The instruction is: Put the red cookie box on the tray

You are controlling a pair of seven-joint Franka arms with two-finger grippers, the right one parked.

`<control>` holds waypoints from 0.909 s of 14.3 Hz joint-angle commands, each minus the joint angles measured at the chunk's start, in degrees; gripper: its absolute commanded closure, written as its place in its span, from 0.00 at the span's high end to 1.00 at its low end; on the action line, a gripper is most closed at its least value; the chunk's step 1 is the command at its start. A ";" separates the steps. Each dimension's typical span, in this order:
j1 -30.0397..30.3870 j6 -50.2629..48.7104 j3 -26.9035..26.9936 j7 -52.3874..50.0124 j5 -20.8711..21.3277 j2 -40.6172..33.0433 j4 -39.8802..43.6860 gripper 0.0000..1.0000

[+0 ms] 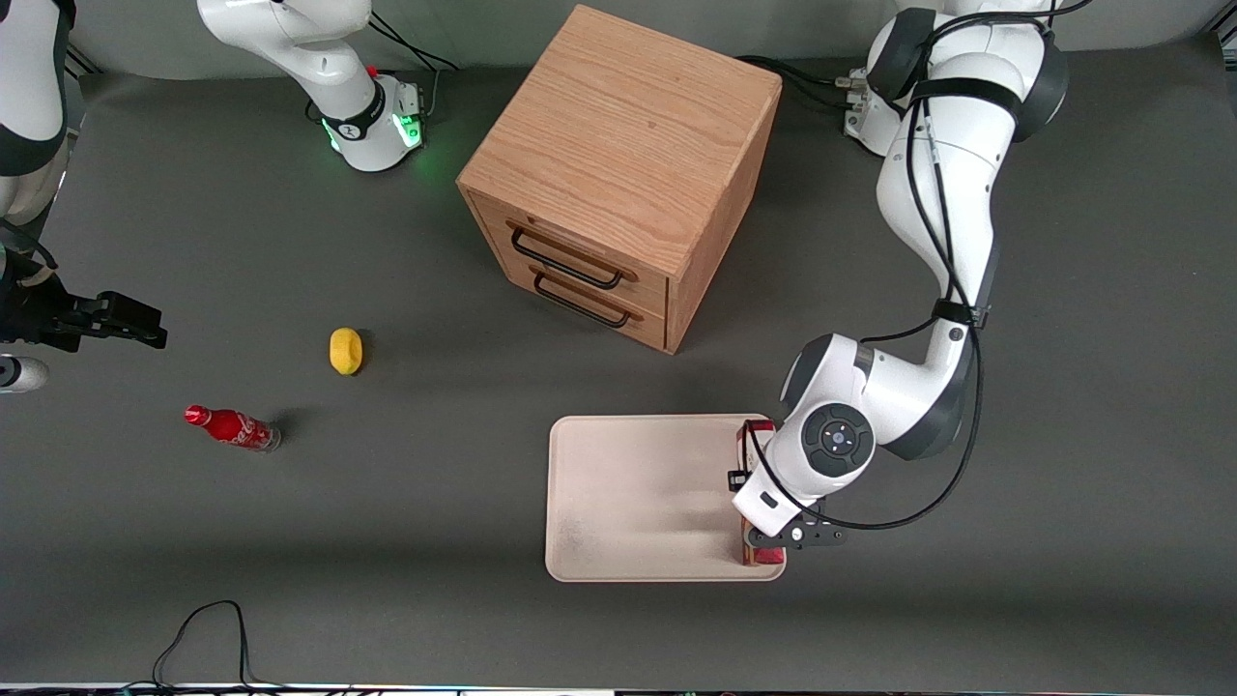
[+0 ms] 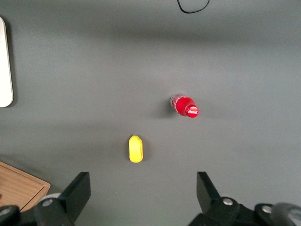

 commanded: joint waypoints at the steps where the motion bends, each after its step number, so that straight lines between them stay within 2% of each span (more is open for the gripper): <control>1: -0.89 -4.78 0.43 -7.31 3.51 -3.33 -1.04 1.00; 4: -1.16 -12.95 0.25 -7.76 3.79 -8.24 -0.51 1.00; 9: -2.21 -27.89 -0.10 -6.45 4.23 -22.39 -1.04 1.00; 13: -1.60 -34.15 -0.10 -0.40 4.32 -32.23 -2.17 1.00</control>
